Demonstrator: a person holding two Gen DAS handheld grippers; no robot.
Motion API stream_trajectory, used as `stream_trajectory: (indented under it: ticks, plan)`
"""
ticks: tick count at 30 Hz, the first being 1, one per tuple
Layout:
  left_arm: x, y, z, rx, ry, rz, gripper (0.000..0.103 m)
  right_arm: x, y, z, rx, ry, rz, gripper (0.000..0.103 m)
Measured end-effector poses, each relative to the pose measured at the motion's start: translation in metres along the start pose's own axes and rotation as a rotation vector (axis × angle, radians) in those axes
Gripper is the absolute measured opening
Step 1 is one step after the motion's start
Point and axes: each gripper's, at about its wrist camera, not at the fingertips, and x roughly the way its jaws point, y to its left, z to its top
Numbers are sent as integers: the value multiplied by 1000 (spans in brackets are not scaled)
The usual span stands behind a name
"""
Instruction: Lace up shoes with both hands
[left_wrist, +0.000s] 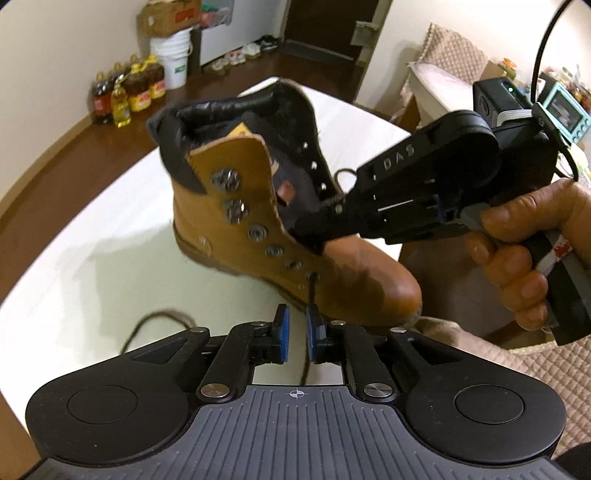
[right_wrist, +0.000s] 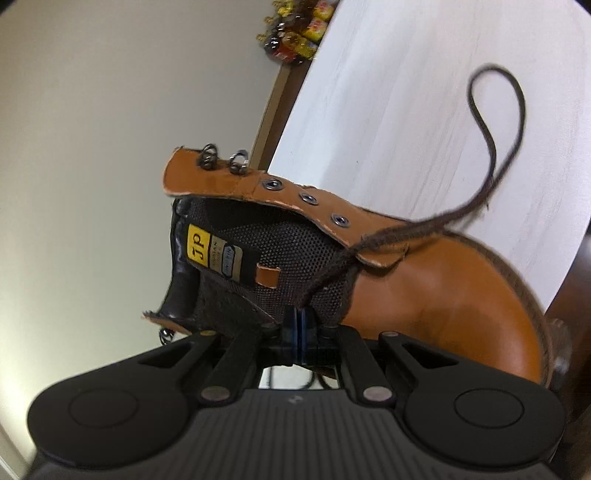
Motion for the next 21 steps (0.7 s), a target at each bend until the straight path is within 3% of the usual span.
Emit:
stream_trajectory:
  ticks: [6, 21]
  plan:
    - [8, 1, 0, 1, 8, -4, 10, -1, 4, -1, -43, -14, -22, 3]
    - [12, 1, 2, 25, 13, 5, 11, 3, 8, 7, -33, 85, 36, 3]
